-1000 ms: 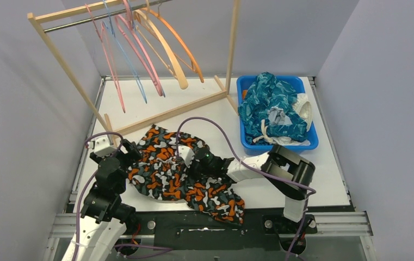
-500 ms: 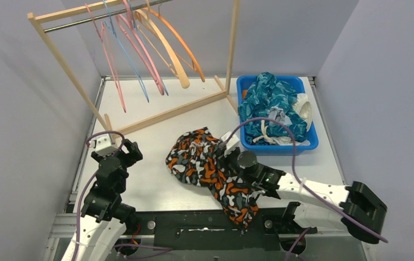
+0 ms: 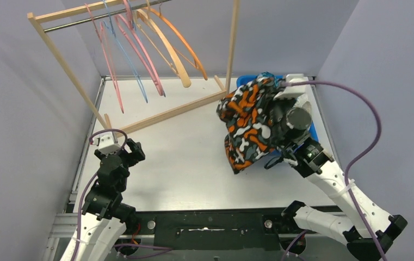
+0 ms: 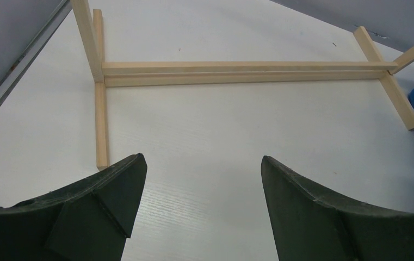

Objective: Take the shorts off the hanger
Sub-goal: Pick up the shorts at the center of the board, then place the shorts in the basket, then reset both arms

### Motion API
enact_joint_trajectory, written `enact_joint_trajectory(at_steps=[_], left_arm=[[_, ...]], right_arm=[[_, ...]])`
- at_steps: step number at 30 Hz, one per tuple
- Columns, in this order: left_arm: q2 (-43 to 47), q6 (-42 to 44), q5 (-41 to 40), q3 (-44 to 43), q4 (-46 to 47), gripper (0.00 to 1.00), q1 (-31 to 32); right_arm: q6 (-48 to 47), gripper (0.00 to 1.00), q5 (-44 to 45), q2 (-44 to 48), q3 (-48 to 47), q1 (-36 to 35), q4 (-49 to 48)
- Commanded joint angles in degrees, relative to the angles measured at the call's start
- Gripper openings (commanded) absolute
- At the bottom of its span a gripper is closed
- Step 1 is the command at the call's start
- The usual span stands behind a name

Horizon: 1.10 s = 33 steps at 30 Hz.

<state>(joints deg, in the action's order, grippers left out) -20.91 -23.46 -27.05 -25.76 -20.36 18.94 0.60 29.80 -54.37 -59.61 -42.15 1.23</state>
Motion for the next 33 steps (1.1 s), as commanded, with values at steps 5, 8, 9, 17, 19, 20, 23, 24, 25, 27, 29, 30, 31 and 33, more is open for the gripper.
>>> enact_joint_trajectory(at_steps=[5, 8, 9, 17, 19, 20, 23, 24, 25, 27, 29, 30, 31, 33], left_arm=[[-0.28, 0.44, 1.49, -1.34, 3.44, 0.77, -0.31], [-0.19, 0.59, 1.99, -1.38, 3.52, 0.77, -0.31], [-0.19, 0.61, 2.35, -1.40, 3.57, 0.77, -0.31], [-0.64, 1.21, 9.68, -2.37, 4.36, 0.82, -0.17], [-1.35, -2.03, 9.13, -3.84, 1.48, 0.83, -0.22], [-2.36, -3.88, 7.76, -5.08, -0.53, 0.83, -0.22], [-6.19, -5.98, 4.63, -11.26, -8.13, 0.83, -0.21], [-7.64, -6.85, 3.10, -14.63, -11.41, 0.83, -0.22], [-9.22, -8.31, 0.89, -17.25, -14.60, 0.83, -0.22], [-12.19, -13.58, -4.98, -22.73, -22.37, 0.83, -0.19], [-14.12, -17.50, -8.86, -27.01, -28.23, 0.84, -0.19], [-14.61, -17.80, -9.62, -28.83, -30.01, 0.83, -0.18], [-14.89, -17.53, -10.42, -30.93, -31.40, 0.83, -0.21], [-15.02, -16.60, -12.24, -33.30, -33.37, 0.83, -0.20]], right_arm=[[-6.87, 0.00, -5.12, -10.98, -21.05, 19.86, 4.47], [-3.77, 0.00, -10.28, -15.39, -20.46, 24.80, 8.05], [-2.04, 0.00, -12.06, -16.76, -18.52, 26.16, 9.14], [9.09, 0.32, -24.97, -25.30, -6.22, 34.33, 18.15], [10.32, 0.54, -23.84, -23.03, -6.49, 34.86, 18.77], [10.39, 0.64, -23.63, -21.63, -6.93, 35.08, 18.80], [10.21, 0.84, -23.42, -16.69, -10.03, 35.26, 20.46], [9.99, 0.86, -23.43, -14.57, -11.46, 35.29, 21.48], [9.95, 0.88, -23.33, -13.02, -12.96, 35.34, 22.93], [10.34, 0.93, -22.64, -9.44, -14.32, 35.30, 24.61], [10.82, 0.97, -23.17, -5.13, -13.68, 35.35, 24.86], [11.02, 0.98, -23.95, -2.76, -12.96, 35.30, 24.77], [11.57, 0.98, -24.61, -0.45, -11.91, 35.34, 24.48], [13.22, 0.98, -25.93, 4.60, -8.85, 35.29, 23.53]])
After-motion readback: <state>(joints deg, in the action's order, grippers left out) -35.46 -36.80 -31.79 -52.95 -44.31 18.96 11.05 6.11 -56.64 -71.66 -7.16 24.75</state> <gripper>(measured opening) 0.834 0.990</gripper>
